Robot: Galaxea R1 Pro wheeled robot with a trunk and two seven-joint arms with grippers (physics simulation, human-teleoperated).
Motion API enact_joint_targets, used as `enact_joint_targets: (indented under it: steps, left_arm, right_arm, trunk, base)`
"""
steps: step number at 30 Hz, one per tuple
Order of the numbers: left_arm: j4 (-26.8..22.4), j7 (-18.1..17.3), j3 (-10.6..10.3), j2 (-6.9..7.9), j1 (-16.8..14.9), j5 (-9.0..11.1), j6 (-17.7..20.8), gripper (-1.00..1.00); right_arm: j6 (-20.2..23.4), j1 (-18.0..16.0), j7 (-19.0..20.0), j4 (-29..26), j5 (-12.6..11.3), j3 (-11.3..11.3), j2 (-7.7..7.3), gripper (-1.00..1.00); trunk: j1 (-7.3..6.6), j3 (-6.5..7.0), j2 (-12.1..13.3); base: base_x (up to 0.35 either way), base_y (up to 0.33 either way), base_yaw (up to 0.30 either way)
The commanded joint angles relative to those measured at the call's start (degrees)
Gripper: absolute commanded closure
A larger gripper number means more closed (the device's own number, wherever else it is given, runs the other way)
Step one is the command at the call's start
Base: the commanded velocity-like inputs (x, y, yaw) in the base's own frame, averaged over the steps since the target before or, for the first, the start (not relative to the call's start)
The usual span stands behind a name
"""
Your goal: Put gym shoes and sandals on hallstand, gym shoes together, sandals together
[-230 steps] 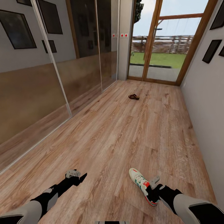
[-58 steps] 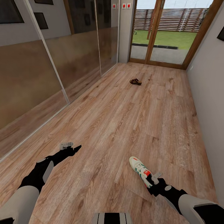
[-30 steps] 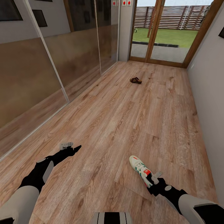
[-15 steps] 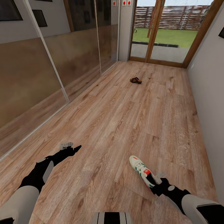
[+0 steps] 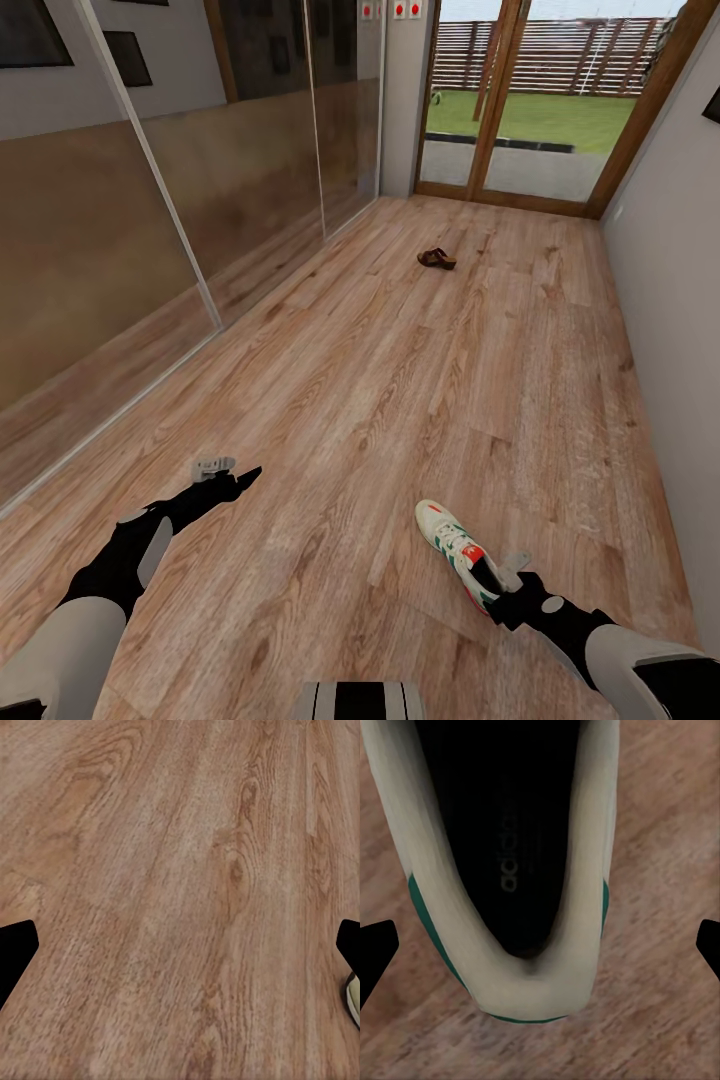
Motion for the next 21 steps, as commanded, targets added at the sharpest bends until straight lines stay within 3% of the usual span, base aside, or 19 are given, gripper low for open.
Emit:
enact_joint_targets:
  steps: [1, 21]
  left_arm:
    - [0.0, -0.3, 0.1, -0.01, 0.0, 0.6, 0.6, -1.0]
    - [0.0, -0.3, 0.1, -0.01, 0.0, 0.6, 0.6, -1.0]
  right_arm:
    - [-0.4, -0.1, 0.1, 0.2, -0.3, 0.5, -0.01, -1.0]
    - [-0.3, -0.1, 0.1, 0.2, -0.2, 0.5, 0.22, -1.0]
  trunk:
    - [-0.01, -0.04, 0.0]
    - [-0.01, -0.04, 0.0]
  base:
    - [0.0, 0.0, 0.0]
    - [0.0, 0.0, 0.0]
